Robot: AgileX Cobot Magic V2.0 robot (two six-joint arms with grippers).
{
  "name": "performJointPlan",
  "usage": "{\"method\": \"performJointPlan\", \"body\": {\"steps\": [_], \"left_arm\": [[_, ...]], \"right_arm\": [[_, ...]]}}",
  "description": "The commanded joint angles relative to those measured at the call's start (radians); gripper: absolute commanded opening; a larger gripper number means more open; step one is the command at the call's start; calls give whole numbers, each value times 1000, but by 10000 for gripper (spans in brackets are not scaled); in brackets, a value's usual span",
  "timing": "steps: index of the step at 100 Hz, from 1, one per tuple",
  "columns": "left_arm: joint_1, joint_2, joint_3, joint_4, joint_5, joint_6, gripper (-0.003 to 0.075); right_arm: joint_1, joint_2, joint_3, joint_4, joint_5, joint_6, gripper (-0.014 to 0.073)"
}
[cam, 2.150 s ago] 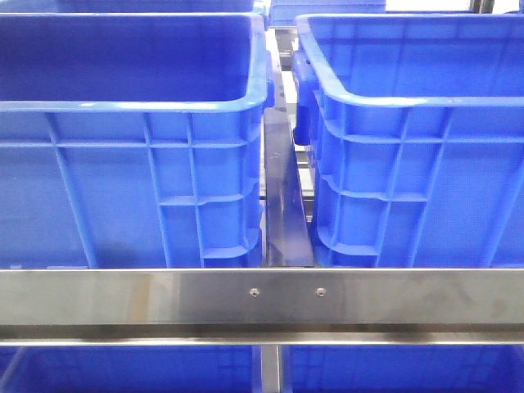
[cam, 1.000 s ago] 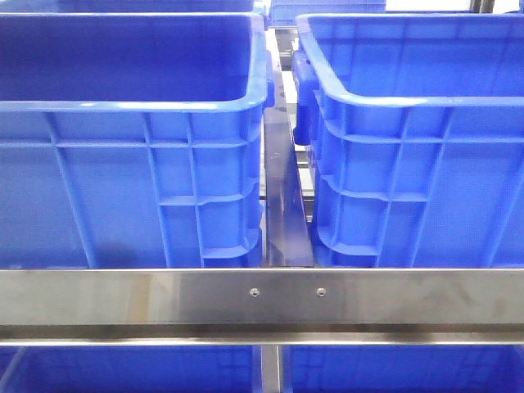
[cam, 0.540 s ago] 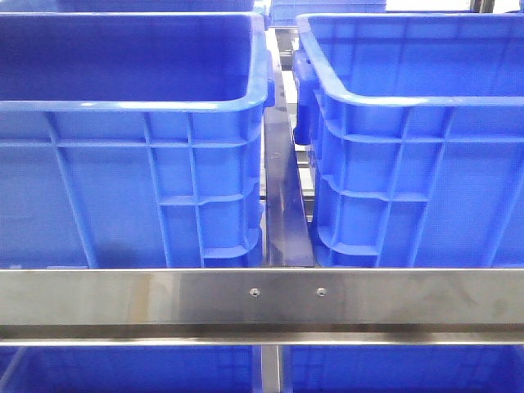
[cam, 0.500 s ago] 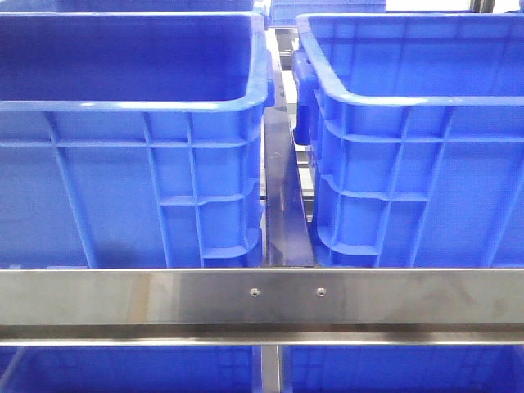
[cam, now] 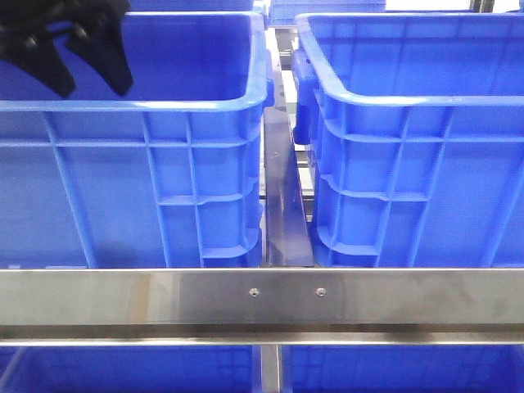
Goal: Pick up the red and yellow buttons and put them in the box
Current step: 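Grasp a red mushroom-cap button in the button bin with the left gripper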
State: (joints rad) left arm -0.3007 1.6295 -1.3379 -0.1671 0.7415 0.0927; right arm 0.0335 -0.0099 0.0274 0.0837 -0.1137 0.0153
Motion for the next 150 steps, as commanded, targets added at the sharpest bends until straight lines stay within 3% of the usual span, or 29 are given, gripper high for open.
{"method": "performJointPlan", "body": {"steps": [1, 42, 106, 120, 139, 150], "left_arm": [[-8, -4, -42, -2, -63, -1, 482], [4, 84, -42, 23, -128, -26, 482], [32, 181, -42, 23, -116, -29, 468], [32, 174, -43, 23, -118, -29, 321], [32, 122, -43, 23, -120, -29, -16], [32, 68, -43, 23, -120, -25, -19]], "right_arm": [[-6, -26, -20, 0, -84, -3, -68], [-6, -26, -20, 0, -84, -3, -68], [-6, -26, -20, 0, -84, -3, -68], [-6, -26, -20, 0, -84, -3, -68], [-6, -26, -20, 0, -84, -3, -68], [-6, -26, -20, 0, -84, -3, -68]]}}
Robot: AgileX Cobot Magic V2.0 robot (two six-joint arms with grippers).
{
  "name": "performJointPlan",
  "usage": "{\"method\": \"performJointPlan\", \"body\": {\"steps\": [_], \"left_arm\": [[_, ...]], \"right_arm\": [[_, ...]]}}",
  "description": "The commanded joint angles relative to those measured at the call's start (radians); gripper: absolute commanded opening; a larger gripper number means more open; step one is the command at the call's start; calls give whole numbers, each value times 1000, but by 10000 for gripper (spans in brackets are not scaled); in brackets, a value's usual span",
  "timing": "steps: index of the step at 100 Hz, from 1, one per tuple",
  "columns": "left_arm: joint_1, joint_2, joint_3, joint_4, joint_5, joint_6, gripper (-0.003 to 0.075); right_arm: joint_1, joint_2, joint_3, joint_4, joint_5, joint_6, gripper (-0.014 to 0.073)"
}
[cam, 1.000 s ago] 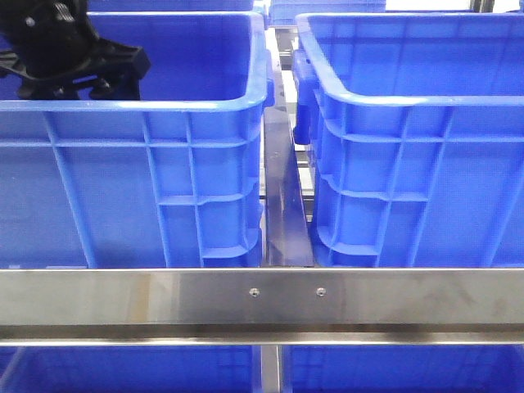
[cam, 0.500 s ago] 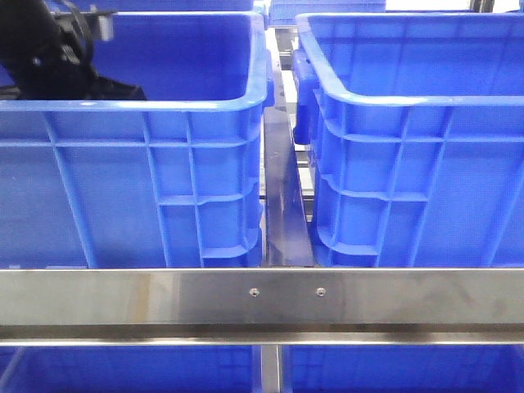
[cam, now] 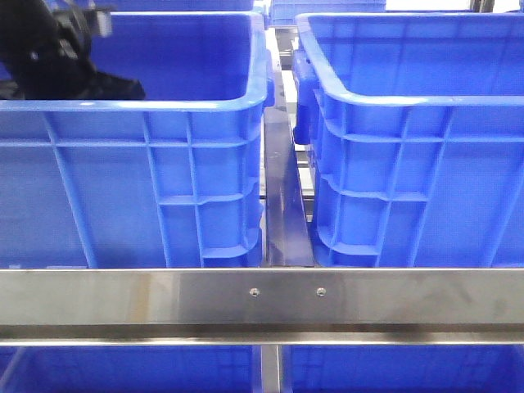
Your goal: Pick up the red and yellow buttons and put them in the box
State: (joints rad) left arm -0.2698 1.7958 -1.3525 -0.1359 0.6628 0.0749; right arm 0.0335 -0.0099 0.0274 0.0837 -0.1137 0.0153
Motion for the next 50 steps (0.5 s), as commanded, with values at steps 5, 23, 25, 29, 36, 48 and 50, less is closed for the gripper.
{"method": "performJointPlan", "body": {"steps": [5, 23, 25, 29, 36, 48, 50], "left_arm": [[1, -127, -29, -8, -37, -1, -19], [-37, -250, -29, -8, 13, 40, -19], [-46, -264, -29, -8, 22, 46, -19], [-69, -287, -29, -8, 39, 54, -19], [-113, -331, -29, -8, 67, 68, -19], [-211, -403, -29, -8, 94, 72, -19], [-230, -411, -29, -8, 96, 72, -19]], "right_arm": [[-6, -26, -20, 0, -84, -3, -68], [-6, -26, -20, 0, -84, -3, -68], [-6, -26, -20, 0, -84, -3, -68], [-6, -26, -20, 0, -84, -3, -68], [-6, -26, -20, 0, -84, -3, -68], [-6, -26, -20, 0, -84, -3, -68], [-6, -26, -20, 0, -84, -3, -68]]}}
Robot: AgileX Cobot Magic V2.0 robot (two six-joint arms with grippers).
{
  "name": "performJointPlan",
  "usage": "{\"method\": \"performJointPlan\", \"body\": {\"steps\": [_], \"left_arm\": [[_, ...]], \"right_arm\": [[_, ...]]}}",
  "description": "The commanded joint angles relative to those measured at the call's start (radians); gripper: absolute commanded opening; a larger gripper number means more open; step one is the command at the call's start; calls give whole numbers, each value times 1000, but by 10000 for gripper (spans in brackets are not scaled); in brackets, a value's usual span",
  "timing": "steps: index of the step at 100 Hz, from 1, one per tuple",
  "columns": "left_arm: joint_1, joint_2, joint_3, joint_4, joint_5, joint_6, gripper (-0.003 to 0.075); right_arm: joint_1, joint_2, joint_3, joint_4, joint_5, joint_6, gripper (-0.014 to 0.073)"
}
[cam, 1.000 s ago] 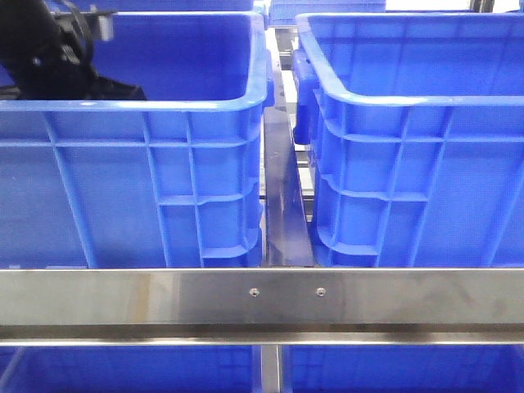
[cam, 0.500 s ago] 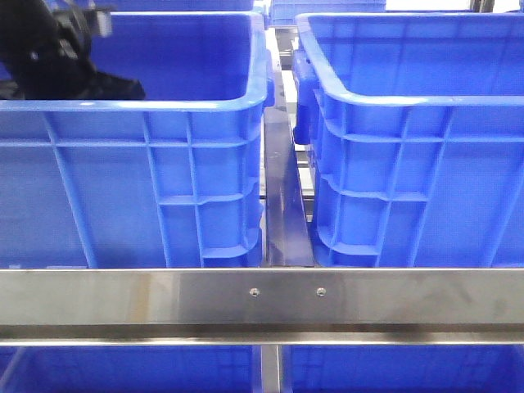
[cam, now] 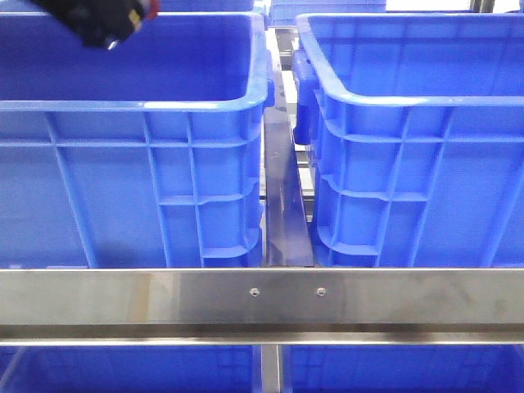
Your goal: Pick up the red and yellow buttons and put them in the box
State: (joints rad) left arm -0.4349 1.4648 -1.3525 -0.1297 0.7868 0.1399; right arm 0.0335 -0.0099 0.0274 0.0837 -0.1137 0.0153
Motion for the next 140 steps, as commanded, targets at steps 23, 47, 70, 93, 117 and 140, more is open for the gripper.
{"method": "performJointPlan", "body": {"steps": [23, 47, 70, 93, 117, 140], "left_arm": [[-278, -157, -29, -15, -26, 29, -19], [-393, -158, -29, -15, -26, 30, -19], [-398, -158, -29, -15, -26, 30, -19], [-398, -158, -29, -15, -33, 30, -19], [-398, -158, -29, -15, -33, 30, -19], [-398, -158, -29, -15, -33, 30, -19]], "right_arm": [[-6, -26, -20, 0, -93, -3, -68], [-6, -26, -61, 18, -78, -2, -68], [-6, 17, -336, 48, 269, -2, -68], [-6, 269, -695, 143, 681, -2, -68], [-6, 479, -840, 286, 810, -2, -68], [-6, 574, -839, 391, 834, -3, 47]]}}
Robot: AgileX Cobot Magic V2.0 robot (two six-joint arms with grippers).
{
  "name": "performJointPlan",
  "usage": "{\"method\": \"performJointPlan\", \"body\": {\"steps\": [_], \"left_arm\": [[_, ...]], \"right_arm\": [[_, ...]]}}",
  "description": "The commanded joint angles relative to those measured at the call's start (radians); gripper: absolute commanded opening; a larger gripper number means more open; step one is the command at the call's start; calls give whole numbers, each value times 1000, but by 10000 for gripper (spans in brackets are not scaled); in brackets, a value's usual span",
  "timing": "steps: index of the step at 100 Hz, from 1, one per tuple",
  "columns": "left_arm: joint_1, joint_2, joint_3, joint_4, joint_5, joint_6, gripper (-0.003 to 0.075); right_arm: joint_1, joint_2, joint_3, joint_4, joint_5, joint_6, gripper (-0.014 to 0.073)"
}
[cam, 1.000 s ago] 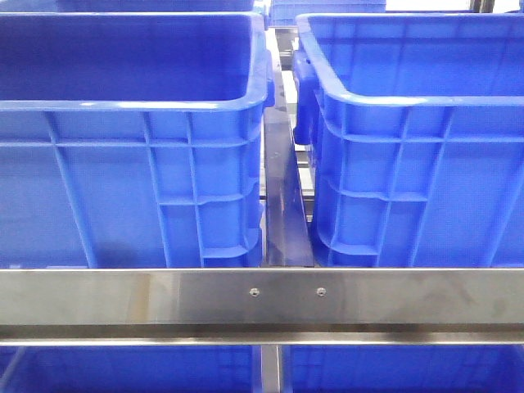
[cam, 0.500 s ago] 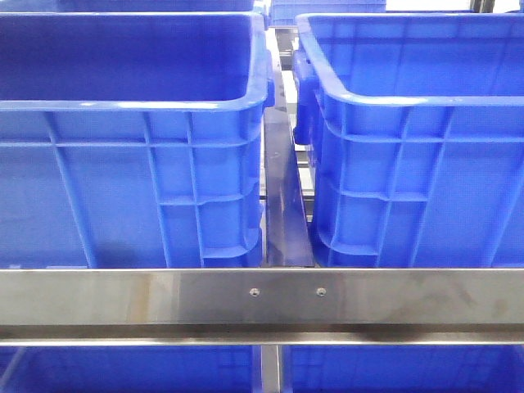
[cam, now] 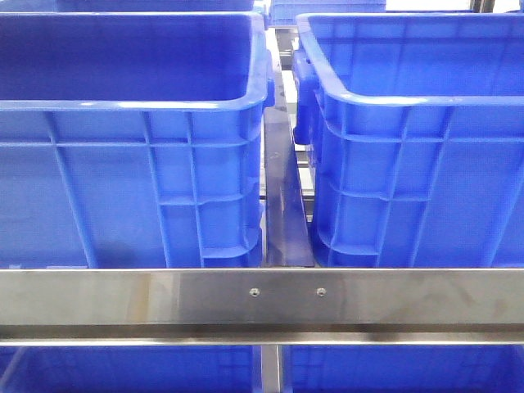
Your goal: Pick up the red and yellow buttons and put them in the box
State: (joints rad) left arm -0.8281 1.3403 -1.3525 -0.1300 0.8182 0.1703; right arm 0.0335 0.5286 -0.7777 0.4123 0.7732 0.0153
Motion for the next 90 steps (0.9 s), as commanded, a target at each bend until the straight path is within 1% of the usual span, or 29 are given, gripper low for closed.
{"method": "performJointPlan", "body": {"steps": [1, 9, 14, 16, 19, 24, 28, 38, 44, 63, 70, 82, 90], "left_arm": [[-5, -34, -29, -14, -65, 0, -19], [-5, -34, -29, -14, -65, 0, -19], [-5, -34, -29, -14, -65, 0, -19], [-5, -34, -29, -14, -65, 0, -19], [-5, -34, -29, -14, -65, 0, -19], [-5, -34, -29, -14, -65, 0, -19], [-5, -34, -29, -14, -65, 0, -19], [-5, -34, -29, -14, -65, 0, -19], [-5, -34, -29, -14, -65, 0, -19], [-5, -34, -29, -14, -65, 0, -19], [-5, -34, -29, -14, -65, 0, -19], [-5, -34, -29, -14, -65, 0, -19], [-5, -34, -29, -14, -65, 0, -19]], "right_arm": [[-6, 40, -34, 66, -53, -3, 58], [-6, 53, -34, 104, -52, -3, 202], [-6, 58, -34, 129, -52, -3, 316], [-6, 59, -34, 136, -52, -3, 343], [-6, 61, -34, 152, -53, -3, 407], [-6, 62, -34, 176, -56, -3, 475], [-6, 65, -34, 204, -62, -4, 509], [-6, 85, -34, 299, -71, -52, 521], [-6, 107, -34, 381, -70, -127, 521], [4, 245, -35, 756, -25, -408, 521], [4, 310, -35, 870, 7, -503, 521], [10, 421, -38, 1020, 71, -624, 521], [33, 490, -57, 1066, 96, -673, 521]]}}
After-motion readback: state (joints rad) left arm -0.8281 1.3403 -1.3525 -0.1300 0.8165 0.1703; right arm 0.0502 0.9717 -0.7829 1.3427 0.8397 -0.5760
